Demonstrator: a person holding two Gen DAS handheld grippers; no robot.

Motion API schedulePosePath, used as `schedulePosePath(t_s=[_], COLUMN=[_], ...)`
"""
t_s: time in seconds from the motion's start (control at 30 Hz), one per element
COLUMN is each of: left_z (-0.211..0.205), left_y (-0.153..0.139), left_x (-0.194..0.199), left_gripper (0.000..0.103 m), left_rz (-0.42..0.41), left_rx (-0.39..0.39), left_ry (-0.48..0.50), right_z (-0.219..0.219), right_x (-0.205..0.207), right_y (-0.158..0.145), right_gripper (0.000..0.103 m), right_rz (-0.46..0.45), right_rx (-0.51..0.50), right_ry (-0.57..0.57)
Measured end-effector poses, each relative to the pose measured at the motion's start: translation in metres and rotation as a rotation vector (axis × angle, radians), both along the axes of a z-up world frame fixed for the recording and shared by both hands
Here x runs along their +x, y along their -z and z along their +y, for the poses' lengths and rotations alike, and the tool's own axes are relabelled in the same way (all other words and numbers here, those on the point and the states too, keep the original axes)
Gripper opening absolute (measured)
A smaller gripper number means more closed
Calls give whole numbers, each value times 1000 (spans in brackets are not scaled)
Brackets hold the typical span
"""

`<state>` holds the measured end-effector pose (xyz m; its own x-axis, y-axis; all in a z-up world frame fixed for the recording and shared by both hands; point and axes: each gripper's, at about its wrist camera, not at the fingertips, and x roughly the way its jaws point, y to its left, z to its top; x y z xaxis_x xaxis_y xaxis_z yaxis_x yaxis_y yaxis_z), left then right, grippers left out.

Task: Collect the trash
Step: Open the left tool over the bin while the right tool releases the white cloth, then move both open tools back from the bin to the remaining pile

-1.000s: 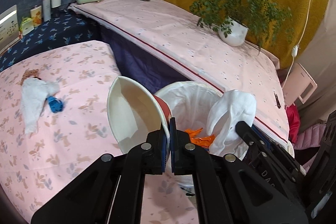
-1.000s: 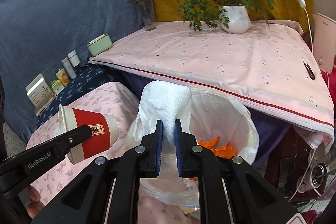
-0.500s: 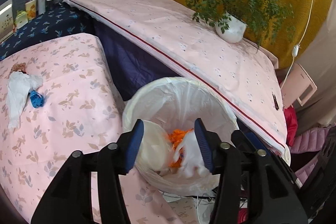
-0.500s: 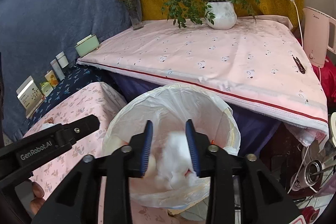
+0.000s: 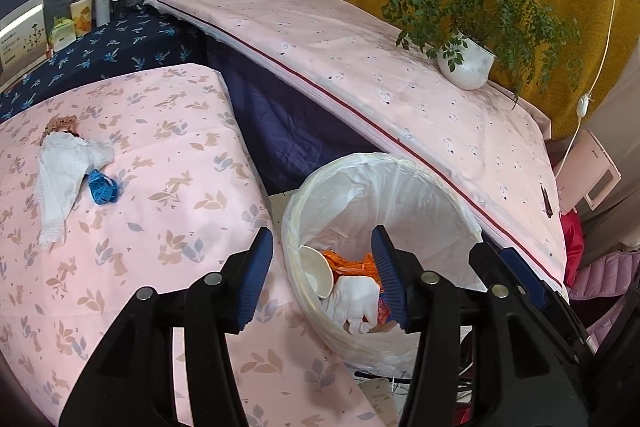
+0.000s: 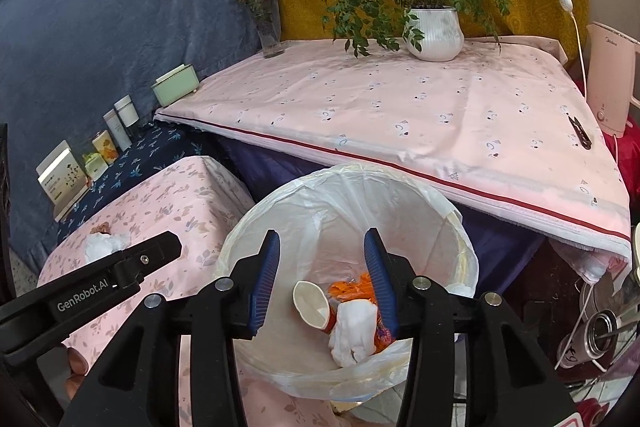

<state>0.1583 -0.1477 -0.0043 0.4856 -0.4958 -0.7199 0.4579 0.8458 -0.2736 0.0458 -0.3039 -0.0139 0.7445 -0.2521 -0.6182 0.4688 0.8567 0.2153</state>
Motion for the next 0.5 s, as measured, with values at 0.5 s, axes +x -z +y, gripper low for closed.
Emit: schedulePosePath(t_s=[0.5], left_z=[27], left_y=[2], left_x=[5], left_gripper=[49], left_rz=[6], left_rx=[-6], left_ry=[-45], right_z=[23], right_x=[5], right_y=[1], right_gripper=[45], right_rz=[15], right_rx=[-18], right_ry=[-40])
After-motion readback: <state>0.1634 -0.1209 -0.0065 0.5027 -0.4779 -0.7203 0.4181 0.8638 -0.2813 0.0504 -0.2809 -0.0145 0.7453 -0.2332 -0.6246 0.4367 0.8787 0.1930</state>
